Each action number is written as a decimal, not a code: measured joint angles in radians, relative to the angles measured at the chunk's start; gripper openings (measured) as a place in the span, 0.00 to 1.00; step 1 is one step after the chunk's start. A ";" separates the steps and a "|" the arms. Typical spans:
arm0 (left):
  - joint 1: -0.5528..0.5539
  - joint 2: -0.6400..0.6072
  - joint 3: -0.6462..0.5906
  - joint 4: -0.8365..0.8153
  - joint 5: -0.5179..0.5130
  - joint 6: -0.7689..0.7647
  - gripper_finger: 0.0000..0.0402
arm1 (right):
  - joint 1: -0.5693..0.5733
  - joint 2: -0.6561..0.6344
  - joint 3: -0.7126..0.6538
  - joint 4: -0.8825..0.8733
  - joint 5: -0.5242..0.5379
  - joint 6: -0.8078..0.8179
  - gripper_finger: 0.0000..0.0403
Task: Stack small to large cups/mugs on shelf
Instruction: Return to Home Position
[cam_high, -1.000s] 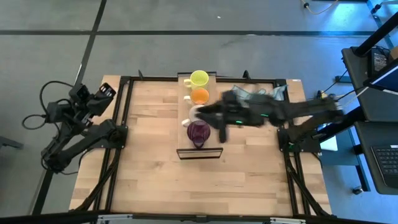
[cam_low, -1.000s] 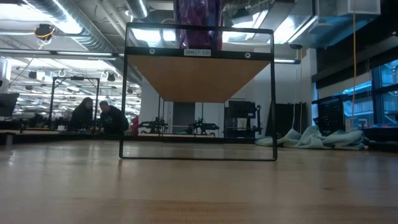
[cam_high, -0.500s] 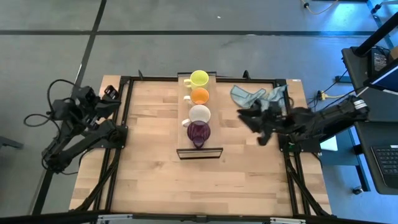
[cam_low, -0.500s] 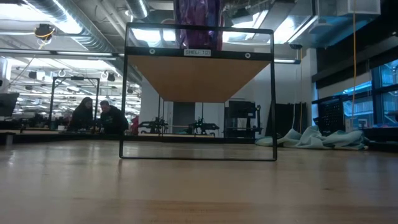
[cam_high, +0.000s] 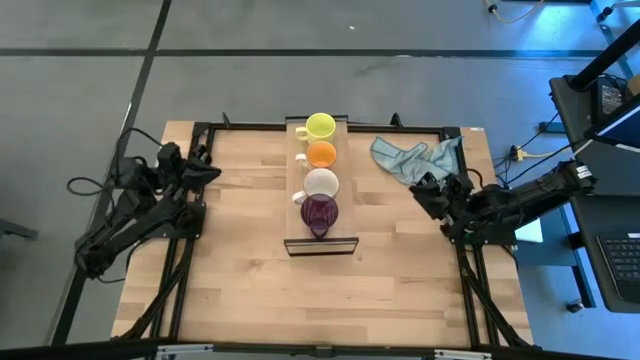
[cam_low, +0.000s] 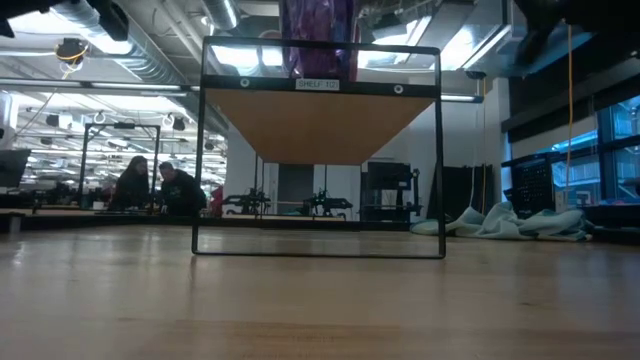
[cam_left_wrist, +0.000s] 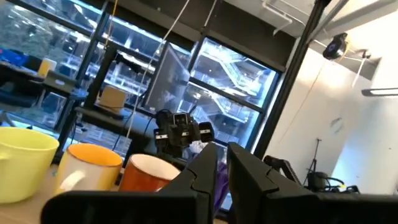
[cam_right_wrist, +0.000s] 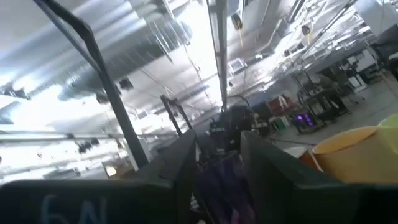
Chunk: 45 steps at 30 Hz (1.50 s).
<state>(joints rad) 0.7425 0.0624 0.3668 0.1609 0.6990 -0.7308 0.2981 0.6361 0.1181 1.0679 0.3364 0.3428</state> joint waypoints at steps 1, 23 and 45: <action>0.000 0.000 -0.010 0.012 -0.001 -0.005 0.08 | 0.000 -0.015 -0.024 0.025 -0.001 0.009 0.32; -0.234 -0.032 -0.057 -0.125 -0.226 0.022 0.08 | -0.002 -0.149 -0.110 0.073 -0.059 -0.056 0.32; -0.173 -0.055 0.224 -0.518 -0.648 0.114 0.08 | -0.002 -0.148 -0.110 0.064 -0.052 -0.008 0.32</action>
<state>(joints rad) 0.5691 0.0076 0.5905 -0.3568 0.0506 -0.6166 0.2966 0.4881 0.0086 1.1316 0.2848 0.3351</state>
